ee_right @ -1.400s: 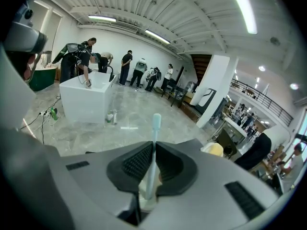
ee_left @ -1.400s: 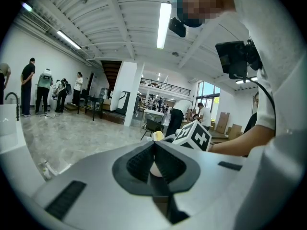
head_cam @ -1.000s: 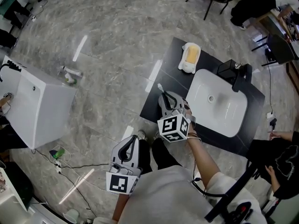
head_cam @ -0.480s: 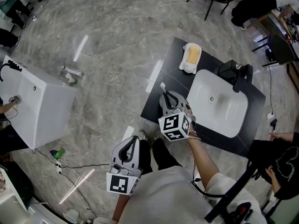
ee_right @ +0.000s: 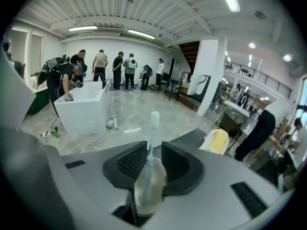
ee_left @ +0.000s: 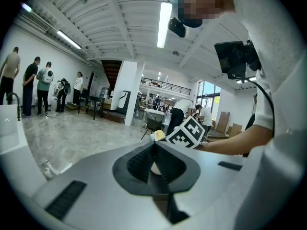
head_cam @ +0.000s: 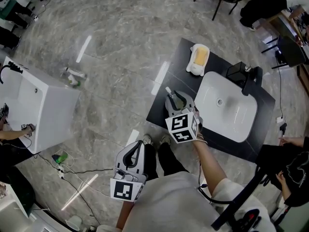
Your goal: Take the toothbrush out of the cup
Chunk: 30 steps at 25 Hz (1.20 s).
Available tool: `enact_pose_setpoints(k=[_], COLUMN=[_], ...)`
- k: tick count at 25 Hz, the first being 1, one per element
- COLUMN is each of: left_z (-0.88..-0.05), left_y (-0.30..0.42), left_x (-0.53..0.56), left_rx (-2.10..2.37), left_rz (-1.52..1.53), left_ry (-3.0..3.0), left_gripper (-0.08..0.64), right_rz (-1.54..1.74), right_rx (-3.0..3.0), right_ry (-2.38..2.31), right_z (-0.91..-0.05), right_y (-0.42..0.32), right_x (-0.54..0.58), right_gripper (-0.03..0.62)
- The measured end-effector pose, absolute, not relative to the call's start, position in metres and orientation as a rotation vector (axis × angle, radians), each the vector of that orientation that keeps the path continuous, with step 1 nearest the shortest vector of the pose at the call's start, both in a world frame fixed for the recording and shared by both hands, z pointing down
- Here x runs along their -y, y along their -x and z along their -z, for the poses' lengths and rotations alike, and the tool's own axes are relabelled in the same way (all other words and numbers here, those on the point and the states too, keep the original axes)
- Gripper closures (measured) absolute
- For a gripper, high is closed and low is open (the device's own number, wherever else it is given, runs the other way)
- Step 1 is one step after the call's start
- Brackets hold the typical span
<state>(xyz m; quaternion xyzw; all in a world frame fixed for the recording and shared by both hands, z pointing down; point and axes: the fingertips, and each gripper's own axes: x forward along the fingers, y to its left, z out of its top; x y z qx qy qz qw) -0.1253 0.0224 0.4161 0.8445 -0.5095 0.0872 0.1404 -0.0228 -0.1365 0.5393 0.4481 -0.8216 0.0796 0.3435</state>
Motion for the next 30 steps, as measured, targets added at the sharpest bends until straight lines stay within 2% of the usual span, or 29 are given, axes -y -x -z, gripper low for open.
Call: enact_pose_setpoints(k=[3, 5, 30], left_z=[-0.417, -0.417, -0.411], left_y=[0.125, 0.125, 0.13], left_x=[-0.022, -0.021, -0.022], left_rx=[1.473, 1.471, 1.486], left_rz=[-0.25, -0.251, -0.252], left_ry=[-2.44, -2.445, -2.439], left_gripper=[0.557, 0.557, 0.557], right_rz=[-0.129, -0.114, -0.165], right_rx=[2.134, 2.127, 2.135], right_ry=[-1.189, -1.201, -1.243], right_z=[-0.532, -0.532, -0.527], right_y=[0.021, 0.019, 0.015], right_x=[0.136, 0.136, 0.144], right_gripper=[0.497, 0.531, 0.568])
